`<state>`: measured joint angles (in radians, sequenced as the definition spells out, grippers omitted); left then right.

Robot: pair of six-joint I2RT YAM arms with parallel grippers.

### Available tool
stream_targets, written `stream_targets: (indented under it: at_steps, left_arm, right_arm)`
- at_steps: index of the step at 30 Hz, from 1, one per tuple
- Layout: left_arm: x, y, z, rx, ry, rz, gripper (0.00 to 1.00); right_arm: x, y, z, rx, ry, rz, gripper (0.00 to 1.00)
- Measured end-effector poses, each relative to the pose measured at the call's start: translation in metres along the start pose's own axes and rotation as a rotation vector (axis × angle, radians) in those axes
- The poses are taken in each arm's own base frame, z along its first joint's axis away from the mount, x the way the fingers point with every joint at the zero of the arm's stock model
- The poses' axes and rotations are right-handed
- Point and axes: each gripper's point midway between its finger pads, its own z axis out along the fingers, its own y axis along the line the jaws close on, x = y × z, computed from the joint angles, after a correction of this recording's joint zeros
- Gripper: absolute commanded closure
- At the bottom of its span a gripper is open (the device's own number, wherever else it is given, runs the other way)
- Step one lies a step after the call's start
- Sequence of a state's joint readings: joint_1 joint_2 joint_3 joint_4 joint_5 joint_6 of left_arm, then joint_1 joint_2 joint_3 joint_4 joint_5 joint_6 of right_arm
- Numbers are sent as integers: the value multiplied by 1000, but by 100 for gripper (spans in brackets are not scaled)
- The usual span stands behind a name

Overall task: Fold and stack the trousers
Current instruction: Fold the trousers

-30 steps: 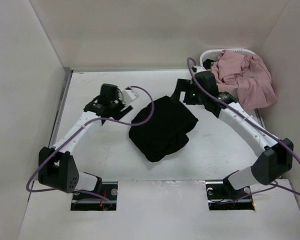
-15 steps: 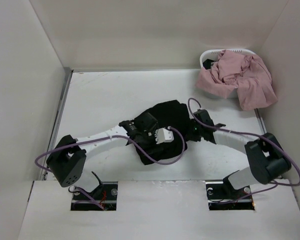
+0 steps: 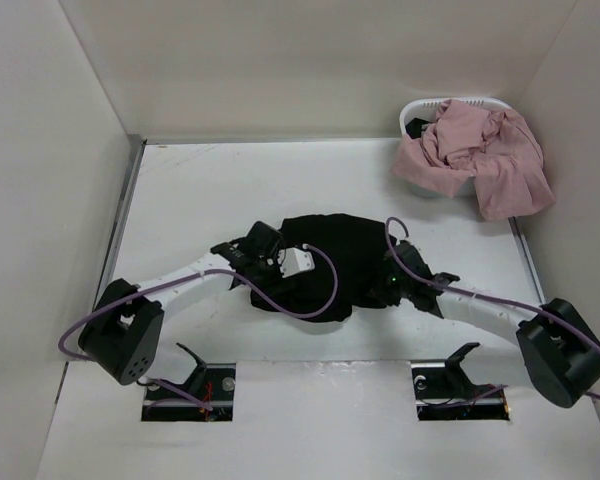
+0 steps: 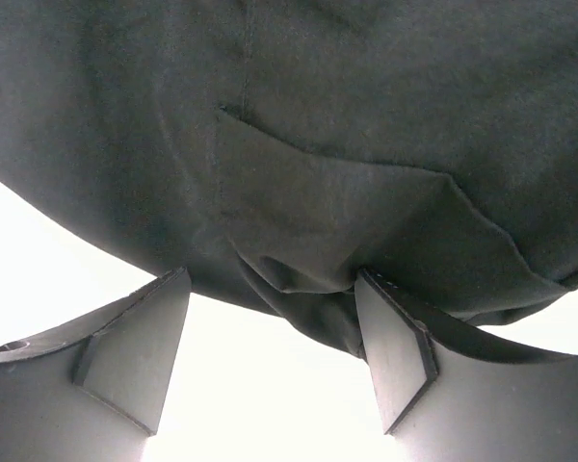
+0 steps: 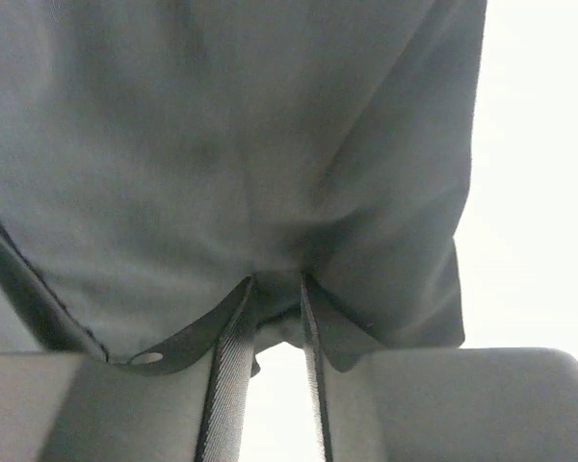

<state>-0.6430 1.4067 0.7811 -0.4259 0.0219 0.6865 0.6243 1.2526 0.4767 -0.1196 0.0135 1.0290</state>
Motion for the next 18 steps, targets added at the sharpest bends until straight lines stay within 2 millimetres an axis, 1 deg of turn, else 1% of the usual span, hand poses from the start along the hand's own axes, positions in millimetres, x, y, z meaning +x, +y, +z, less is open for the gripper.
stream_targets:
  at_steps: [3,5,7,8,9,11,13,14,16,18]
  left_arm:
    - [-1,0,-7,-5,-7,0,32]
    - [-1,0,-12,-9,-10,-1,31]
    - [1,2,-17,-18,-10,-8,31]
    - [2,2,-20,-21,-7,-14,31]
    - [3,4,-24,-26,-4,-23,31]
    - [1,10,-34,-38,-4,-48,31]
    - [-7,22,-47,-64,-23,-82,31]
    - [-15,32,-56,-86,-43,-105,31]
    - [-31,58,-78,-154,-103,-163,30]
    - [-43,94,-110,-255,-183,-262,28]
  right_arm:
    - [-19,-3,-7,2,-43,-2,62]
    - [-34,-1,-19,-4,-80,-14,57]
    - [-52,5,-36,-25,-131,-27,51]
    - [-63,9,-47,-39,-164,-31,47]
    - [-73,13,-58,-53,-195,-35,40]
    - [-93,19,-79,-76,-258,-43,32]
    - [-110,23,-97,-86,-311,-49,16]
    - [-118,22,-104,-81,-332,-53,0]
    - [-129,18,-112,-58,-352,-68,0]
    - [-138,11,-119,-14,-350,-87,0]
